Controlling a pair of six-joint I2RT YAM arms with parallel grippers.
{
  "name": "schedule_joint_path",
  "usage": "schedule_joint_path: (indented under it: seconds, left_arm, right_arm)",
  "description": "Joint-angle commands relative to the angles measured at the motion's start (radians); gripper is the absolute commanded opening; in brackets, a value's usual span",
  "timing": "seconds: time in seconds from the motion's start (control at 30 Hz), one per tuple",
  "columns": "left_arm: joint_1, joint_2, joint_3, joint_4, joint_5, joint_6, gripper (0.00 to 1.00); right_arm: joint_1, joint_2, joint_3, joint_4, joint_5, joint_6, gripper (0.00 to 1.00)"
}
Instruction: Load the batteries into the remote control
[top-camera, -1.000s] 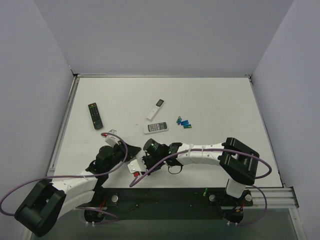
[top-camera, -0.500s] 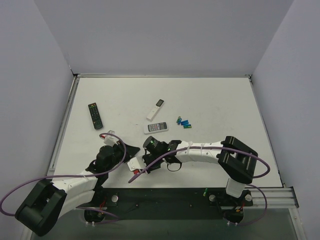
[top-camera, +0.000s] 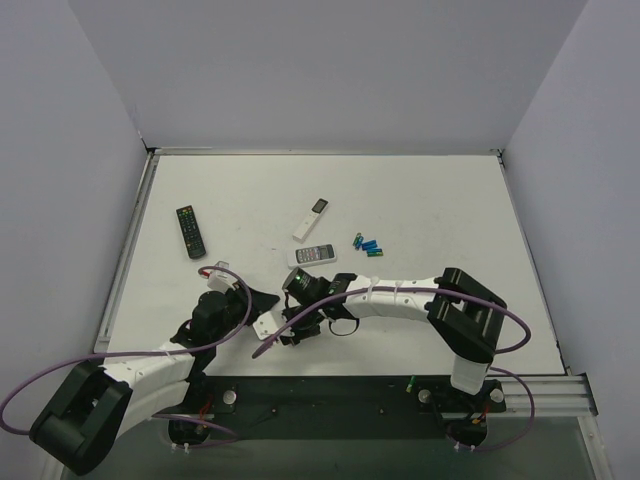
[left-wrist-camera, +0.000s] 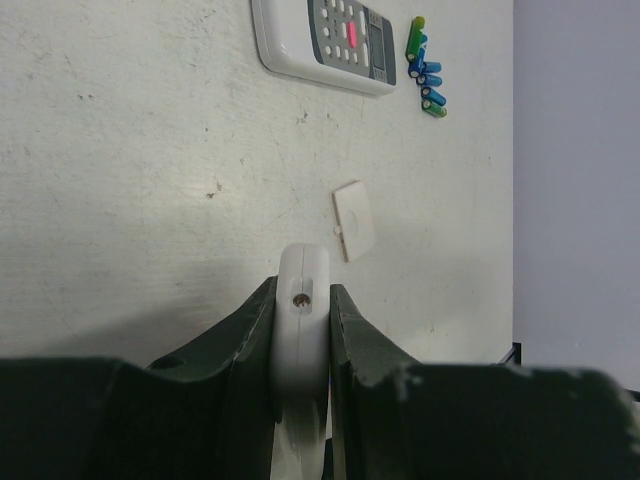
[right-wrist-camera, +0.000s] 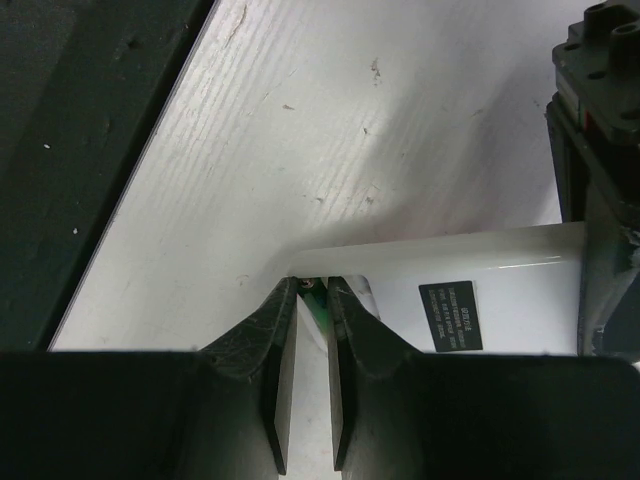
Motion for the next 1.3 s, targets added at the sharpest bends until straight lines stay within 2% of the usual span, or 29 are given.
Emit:
schedule_joint_path:
  seconds: [0.0, 0.37, 0.6, 1.27]
  left_arm:
    - [0.013, 0.000, 0.015, -0.005, -0.058, 0.032, 0.00]
    - [0.013, 0.005, 0.012, 0.007, -0.032, 0.018, 0.00]
    - [0.013, 0.006, 0.000, 0.019, -0.037, 0.000, 0.00]
    - [0.013, -0.008, -0.009, 0.010, -0.044, 0.001, 0.00]
  right_arm:
    - [0.011, 0.101, -0.049, -0.279, -0.046, 0.018, 0.11]
    - [0.011, 0.116, -0.043, -0.238, 0.000, 0.038, 0.11]
    - [0.014, 0.079, -0.089, -0.130, 0.032, 0.094, 0.15]
    - [0.025, -0.019, -0.166, -0.005, 0.058, 0.137, 0.22]
